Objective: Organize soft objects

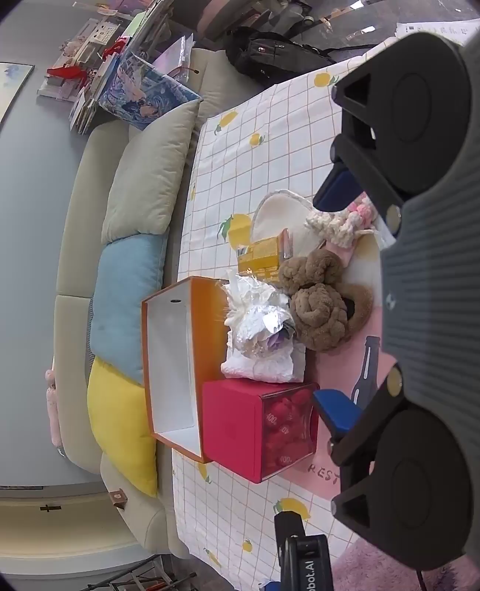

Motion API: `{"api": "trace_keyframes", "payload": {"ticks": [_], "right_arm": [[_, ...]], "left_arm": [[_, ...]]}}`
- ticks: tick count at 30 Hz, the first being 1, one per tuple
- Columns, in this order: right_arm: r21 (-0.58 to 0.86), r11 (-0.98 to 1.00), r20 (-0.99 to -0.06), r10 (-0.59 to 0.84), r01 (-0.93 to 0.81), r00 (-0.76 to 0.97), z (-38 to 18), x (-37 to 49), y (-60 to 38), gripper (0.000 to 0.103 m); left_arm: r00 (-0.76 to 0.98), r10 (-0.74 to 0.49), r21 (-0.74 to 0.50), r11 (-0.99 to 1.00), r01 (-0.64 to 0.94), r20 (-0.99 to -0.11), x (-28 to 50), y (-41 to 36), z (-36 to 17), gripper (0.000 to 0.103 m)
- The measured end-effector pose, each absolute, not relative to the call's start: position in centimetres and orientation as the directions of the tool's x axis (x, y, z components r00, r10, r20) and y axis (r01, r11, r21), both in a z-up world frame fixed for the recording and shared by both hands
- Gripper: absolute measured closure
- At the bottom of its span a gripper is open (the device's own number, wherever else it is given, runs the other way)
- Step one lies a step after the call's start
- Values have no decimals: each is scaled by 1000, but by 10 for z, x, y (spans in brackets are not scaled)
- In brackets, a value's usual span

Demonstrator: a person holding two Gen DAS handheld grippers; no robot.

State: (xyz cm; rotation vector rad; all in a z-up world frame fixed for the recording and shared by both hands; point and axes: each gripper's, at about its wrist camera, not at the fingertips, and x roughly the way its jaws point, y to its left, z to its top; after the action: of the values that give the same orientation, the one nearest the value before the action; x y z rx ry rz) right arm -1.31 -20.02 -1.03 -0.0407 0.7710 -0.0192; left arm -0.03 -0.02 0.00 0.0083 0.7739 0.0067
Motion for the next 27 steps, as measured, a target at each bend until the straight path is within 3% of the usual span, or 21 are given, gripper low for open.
{"api": "trace_keyframes", "payload": {"ticks": [27], "right_arm": [[-61,998,-693,-52,13,719,-10,-12,-200,3]], "left_arm": [[710,15,27,1000,5,-704,2,2,1,0]]}}
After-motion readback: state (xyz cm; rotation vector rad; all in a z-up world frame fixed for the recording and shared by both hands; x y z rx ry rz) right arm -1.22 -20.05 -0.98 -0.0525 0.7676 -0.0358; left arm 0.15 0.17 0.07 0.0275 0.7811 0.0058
